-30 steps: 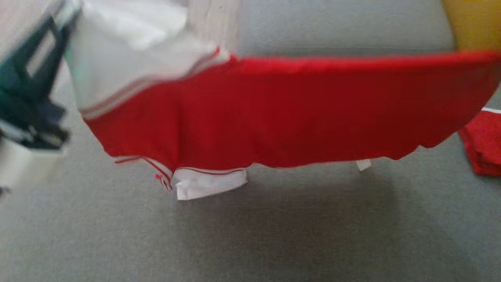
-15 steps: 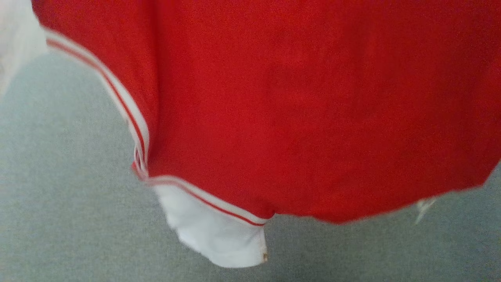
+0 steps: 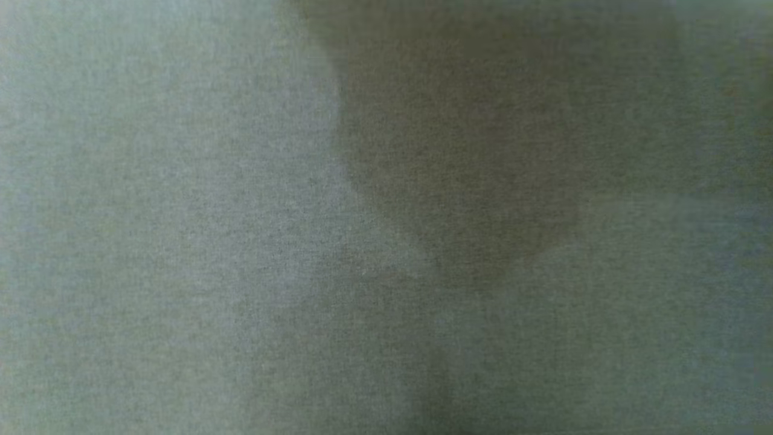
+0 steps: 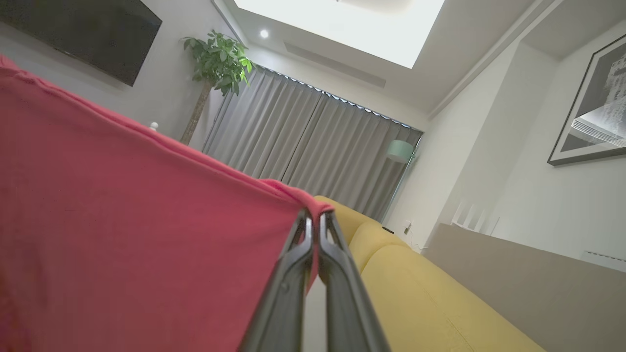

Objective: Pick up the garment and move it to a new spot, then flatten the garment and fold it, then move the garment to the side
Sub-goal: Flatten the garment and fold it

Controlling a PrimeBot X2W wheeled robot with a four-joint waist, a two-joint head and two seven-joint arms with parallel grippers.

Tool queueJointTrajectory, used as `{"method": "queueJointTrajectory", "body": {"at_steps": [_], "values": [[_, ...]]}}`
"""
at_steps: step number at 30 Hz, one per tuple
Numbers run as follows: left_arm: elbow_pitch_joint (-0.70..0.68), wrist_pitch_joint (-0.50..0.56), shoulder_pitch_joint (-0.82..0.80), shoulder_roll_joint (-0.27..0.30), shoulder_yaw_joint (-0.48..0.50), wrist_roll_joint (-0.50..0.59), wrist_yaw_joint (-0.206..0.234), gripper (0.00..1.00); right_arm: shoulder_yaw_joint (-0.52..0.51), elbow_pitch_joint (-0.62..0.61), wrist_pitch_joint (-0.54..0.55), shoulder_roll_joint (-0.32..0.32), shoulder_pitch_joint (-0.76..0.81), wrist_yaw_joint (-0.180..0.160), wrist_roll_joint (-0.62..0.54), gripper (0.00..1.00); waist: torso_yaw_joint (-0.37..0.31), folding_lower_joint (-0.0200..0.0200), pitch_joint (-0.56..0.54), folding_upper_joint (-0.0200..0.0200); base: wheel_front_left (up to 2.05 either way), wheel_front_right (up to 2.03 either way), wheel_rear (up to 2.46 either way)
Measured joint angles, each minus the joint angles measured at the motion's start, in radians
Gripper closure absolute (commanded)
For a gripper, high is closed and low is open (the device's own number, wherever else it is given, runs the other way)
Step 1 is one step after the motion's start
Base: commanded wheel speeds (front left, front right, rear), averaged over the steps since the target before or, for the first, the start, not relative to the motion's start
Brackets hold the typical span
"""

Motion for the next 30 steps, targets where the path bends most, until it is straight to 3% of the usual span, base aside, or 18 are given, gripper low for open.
{"method": "queueJointTrajectory", "body": {"at_steps": [4,10,18,24,30], "values": [[-0.068,-0.001,0.025,-0.014,0.032,-0.005,-0.011,1.00,0.030,0.049,-0.014,-0.003,-0.020,0.000,-0.003,1.00,0.019,-0.0001,0.047,0.0000,0.00,0.00,0.00],[-0.161,-0.001,0.255,0.007,0.053,-0.017,-0.024,1.00,0.045,0.072,-0.015,0.001,0.066,0.000,0.017,1.00,0.058,-0.0003,0.078,0.0000,0.00,0.00,0.00],[-0.393,-0.001,0.661,0.085,0.050,-0.016,-0.029,1.00,0.002,0.029,-0.015,0.008,0.376,0.000,0.046,1.00,0.069,-0.0005,0.044,0.0000,0.00,0.00,0.00],[-0.578,0.000,1.029,0.167,0.040,-0.002,0.021,1.00,-0.068,-0.063,-0.014,0.004,0.682,0.000,0.069,1.00,0.055,-0.0006,-0.029,0.0000,0.00,0.00,0.00],[-0.667,0.001,1.411,0.228,0.031,-0.100,0.080,1.00,-0.137,-0.148,-0.014,0.004,0.955,0.000,0.070,1.00,0.031,-0.0007,-0.113,0.0001,0.00,0.00,0.00]]}}
